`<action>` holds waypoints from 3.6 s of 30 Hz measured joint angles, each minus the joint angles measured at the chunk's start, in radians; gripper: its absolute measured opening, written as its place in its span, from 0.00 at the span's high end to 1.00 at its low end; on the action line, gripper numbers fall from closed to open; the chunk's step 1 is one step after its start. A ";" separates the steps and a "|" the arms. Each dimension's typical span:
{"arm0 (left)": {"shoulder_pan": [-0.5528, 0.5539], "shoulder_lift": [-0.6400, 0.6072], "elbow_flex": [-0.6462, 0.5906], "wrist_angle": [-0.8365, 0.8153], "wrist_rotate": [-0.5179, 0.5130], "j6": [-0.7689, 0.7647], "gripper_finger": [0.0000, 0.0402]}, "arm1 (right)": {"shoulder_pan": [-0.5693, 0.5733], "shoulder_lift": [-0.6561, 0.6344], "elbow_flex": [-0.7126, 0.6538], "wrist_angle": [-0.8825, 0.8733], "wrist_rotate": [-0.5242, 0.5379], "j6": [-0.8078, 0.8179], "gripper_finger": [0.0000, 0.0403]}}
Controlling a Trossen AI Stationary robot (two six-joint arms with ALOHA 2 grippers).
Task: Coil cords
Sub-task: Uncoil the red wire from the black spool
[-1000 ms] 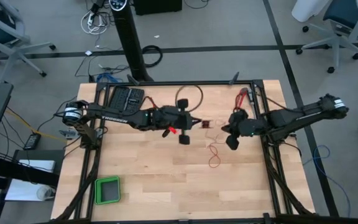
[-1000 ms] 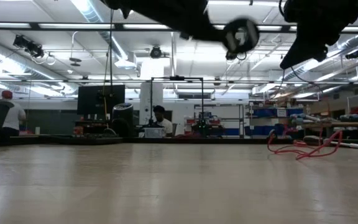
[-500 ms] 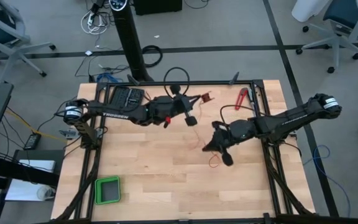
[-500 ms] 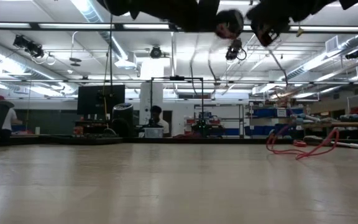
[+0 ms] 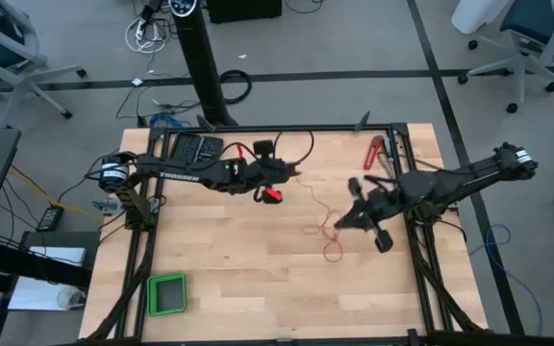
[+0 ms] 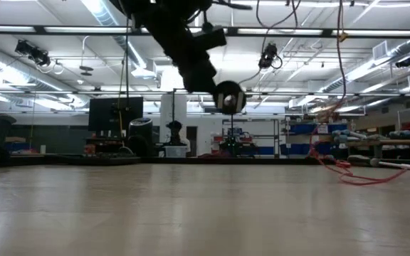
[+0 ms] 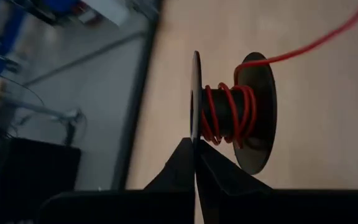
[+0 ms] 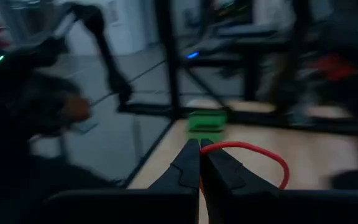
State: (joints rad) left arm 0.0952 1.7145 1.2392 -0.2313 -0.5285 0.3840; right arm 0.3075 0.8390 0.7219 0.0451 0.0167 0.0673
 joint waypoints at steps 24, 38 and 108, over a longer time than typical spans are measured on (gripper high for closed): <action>-0.100 0.000 0.000 0.417 0.542 0.001 0.99 | -0.037 0.042 0.000 -0.746 0.840 0.540 0.99; -0.067 0.000 0.000 0.871 0.265 0.006 0.99 | -0.014 0.225 0.000 -0.297 0.537 0.184 0.99; 0.018 0.000 0.000 0.353 0.177 -0.076 0.99 | 0.005 0.187 0.000 0.116 0.331 -0.092 0.99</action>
State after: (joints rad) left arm 0.1135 1.7142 1.2392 0.1217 -0.3518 0.3081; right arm 0.3130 1.0256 0.7219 0.1608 0.3476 -0.0246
